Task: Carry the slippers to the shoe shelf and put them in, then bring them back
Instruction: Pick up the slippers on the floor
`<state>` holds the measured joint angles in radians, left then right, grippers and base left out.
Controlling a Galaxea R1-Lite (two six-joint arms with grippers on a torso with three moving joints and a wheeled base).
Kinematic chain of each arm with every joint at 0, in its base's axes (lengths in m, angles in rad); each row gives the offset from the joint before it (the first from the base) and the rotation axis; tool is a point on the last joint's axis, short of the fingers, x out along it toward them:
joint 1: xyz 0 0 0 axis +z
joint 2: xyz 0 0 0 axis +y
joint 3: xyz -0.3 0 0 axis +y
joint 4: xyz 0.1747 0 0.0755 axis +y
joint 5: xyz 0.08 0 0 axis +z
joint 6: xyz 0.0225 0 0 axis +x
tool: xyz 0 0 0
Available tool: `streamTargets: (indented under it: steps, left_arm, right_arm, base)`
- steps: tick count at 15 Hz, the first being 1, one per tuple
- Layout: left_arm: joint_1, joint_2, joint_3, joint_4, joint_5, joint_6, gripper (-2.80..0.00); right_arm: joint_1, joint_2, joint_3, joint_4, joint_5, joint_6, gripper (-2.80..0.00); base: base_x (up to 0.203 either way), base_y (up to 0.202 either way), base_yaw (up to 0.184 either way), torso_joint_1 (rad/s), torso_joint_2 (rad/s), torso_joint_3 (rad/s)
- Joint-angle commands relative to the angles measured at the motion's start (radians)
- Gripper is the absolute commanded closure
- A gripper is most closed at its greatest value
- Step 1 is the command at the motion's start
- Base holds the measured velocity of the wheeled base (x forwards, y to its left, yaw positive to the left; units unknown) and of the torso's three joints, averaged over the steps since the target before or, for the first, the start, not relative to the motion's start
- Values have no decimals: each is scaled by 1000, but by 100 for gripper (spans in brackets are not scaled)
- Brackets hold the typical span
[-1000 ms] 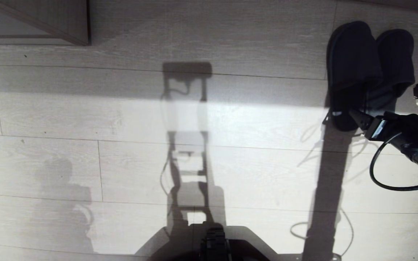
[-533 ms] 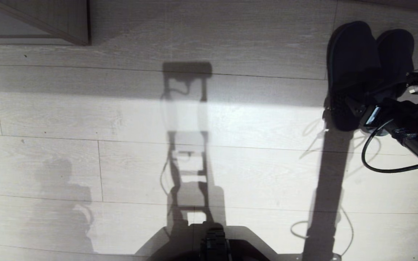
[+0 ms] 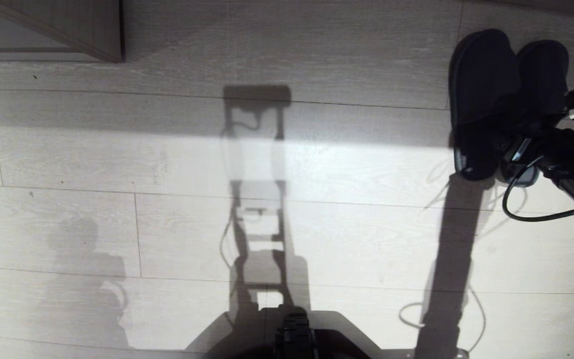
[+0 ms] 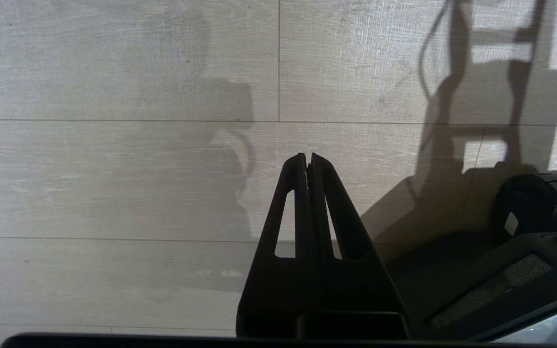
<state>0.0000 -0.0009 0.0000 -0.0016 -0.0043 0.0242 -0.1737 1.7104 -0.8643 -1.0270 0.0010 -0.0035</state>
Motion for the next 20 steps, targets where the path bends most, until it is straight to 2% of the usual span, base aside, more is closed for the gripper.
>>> streamTargets:
  steps: [1,7,10,13,14,20]
  left_arm:
    - [0,-1,0,0,1,-1,0]
    - [0,1,0,0,1,-3,0]
    - [0,1,0,-1,1,-4,0]
    - [0,-1,0,-1,1,-4,0]
    - [0,-1,0,-1,1,-4,0]
    - [0,0,0,-1,1,-4,0]
  right_arm:
    - [-6,45,-46,-7,20,21,-280]
    - [-3,153,-185,-23,47,70,-280]
    - [1,245,-256,-174,46,85,-280]
    - [12,298,-298,-259,56,136,-280]
    - [12,315,-312,-289,64,139,0]
    - [13,363,-355,-338,98,137,0]
  base:
    - [0,0,0,0,0,0]
    - [0,0,0,0,0,0]
    - [0,0,0,0,0,0]
    - [0,0,0,0,0,0]
    - [0,0,0,0,0,0]
    - [0,0,0,0,0,0]
